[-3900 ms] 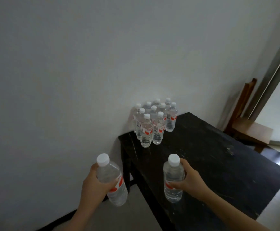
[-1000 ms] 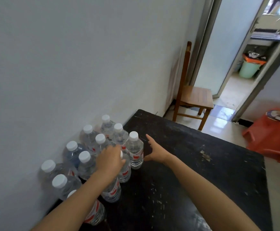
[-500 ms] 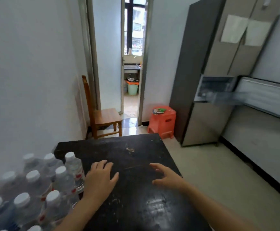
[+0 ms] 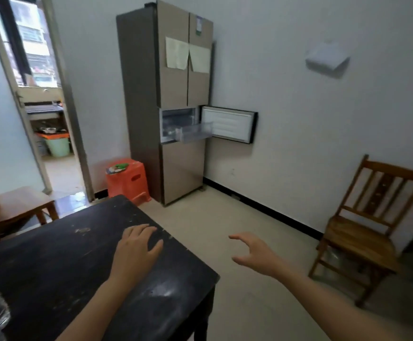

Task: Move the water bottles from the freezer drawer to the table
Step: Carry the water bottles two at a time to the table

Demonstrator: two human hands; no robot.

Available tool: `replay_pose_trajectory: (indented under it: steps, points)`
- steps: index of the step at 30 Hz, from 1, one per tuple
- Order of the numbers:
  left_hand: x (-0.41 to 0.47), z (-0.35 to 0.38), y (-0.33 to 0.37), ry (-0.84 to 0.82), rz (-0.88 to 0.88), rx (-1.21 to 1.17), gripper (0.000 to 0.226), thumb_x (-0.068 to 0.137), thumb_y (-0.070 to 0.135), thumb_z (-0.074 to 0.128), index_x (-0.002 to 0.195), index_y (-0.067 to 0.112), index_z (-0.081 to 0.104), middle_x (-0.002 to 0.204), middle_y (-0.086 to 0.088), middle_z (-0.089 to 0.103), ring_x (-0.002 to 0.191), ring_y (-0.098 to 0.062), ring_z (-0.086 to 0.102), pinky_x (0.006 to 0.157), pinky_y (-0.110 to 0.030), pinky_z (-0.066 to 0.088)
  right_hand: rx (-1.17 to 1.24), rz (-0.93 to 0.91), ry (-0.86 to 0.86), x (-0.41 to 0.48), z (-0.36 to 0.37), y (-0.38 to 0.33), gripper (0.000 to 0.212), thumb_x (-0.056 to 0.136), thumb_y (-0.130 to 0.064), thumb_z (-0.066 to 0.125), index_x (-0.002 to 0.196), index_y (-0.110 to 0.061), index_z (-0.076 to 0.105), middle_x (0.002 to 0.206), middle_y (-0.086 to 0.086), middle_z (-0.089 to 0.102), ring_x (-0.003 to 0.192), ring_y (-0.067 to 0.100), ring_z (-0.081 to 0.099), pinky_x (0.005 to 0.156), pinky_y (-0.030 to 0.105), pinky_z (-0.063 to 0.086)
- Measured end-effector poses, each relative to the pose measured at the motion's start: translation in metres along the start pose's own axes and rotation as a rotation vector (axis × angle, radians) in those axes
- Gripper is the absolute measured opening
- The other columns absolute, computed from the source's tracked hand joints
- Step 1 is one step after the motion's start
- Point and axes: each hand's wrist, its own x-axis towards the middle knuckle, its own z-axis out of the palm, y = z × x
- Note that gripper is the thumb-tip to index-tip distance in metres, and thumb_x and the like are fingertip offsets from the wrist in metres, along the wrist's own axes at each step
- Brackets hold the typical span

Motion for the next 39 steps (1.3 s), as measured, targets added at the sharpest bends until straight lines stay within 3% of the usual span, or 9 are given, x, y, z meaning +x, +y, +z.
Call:
replay_pose_trajectory:
  steps: [4,7,11,19,23,30,39]
  points:
    - [0.003,0.016,0.047,-0.064,0.063,-0.028,0.055,0.078,0.042,0.044,0.118,0.007,0.06,0.123,-0.011,0.058,0.119,-0.03,0.043,0.096,-0.039,0.038,-0.068,0.076,0.084,-0.04,-0.03,0.038,0.053,0.086,-0.026,0.062,0.135,-0.019,0.042,0.14,0.001,0.042,0.131,0.015,0.035,0.106,0.022,0.023]
    - [0.008,0.039,0.089,-0.083,0.112,-0.054,0.04,0.089,0.029,0.055,0.122,0.008,0.056,0.127,-0.01,0.055,0.122,-0.027,0.042,0.1,-0.036,0.033,-0.108,0.137,0.119,-0.071,-0.053,0.071,0.053,0.088,-0.027,0.06,0.136,-0.018,0.04,0.145,0.002,0.036,0.136,0.016,0.027,0.11,0.024,0.019]
    - [0.007,0.086,0.166,-0.097,0.189,-0.102,0.039,0.089,0.026,0.056,0.123,0.008,0.055,0.128,-0.011,0.055,0.123,-0.026,0.042,0.101,-0.036,0.033,-0.146,0.211,0.174,-0.119,-0.091,0.133,0.054,0.088,-0.03,0.059,0.137,-0.019,0.04,0.148,0.004,0.031,0.138,0.018,0.024,0.112,0.028,0.018]
    - [-0.018,0.166,0.306,-0.093,0.196,-0.122,0.041,0.089,0.029,0.055,0.126,0.01,0.053,0.131,-0.007,0.053,0.124,-0.024,0.038,0.102,-0.032,0.029,-0.131,0.267,0.261,-0.197,-0.171,0.247,0.052,0.087,-0.031,0.06,0.135,-0.02,0.042,0.148,0.003,0.031,0.137,0.017,0.025,0.105,0.025,0.028]
    - [-0.025,0.194,0.351,-0.1,0.205,-0.107,0.04,0.089,0.028,0.056,0.125,0.01,0.054,0.13,-0.007,0.054,0.123,-0.025,0.04,0.101,-0.032,0.03,-0.123,0.287,0.263,-0.217,-0.2,0.292,0.053,0.087,-0.03,0.06,0.135,-0.019,0.042,0.147,0.003,0.032,0.137,0.017,0.025,0.11,0.028,0.022]
    - [0.0,0.232,0.391,-0.112,0.187,-0.085,0.038,0.088,0.026,0.058,0.122,0.009,0.056,0.127,-0.008,0.056,0.122,-0.026,0.042,0.1,-0.035,0.033,-0.14,0.248,0.263,-0.199,-0.223,0.35,0.053,0.088,-0.03,0.059,0.136,-0.019,0.042,0.148,0.003,0.031,0.138,0.016,0.023,0.111,0.027,0.02]
    - [0.116,0.316,0.422,-0.055,0.12,-0.132,0.037,0.086,0.023,0.061,0.119,0.008,0.059,0.123,-0.012,0.058,0.12,-0.03,0.044,0.1,-0.038,0.033,-0.239,0.217,0.23,-0.101,-0.273,0.44,0.051,0.088,-0.031,0.056,0.137,-0.023,0.041,0.148,0.0,0.031,0.137,0.014,0.025,0.112,0.028,0.022]
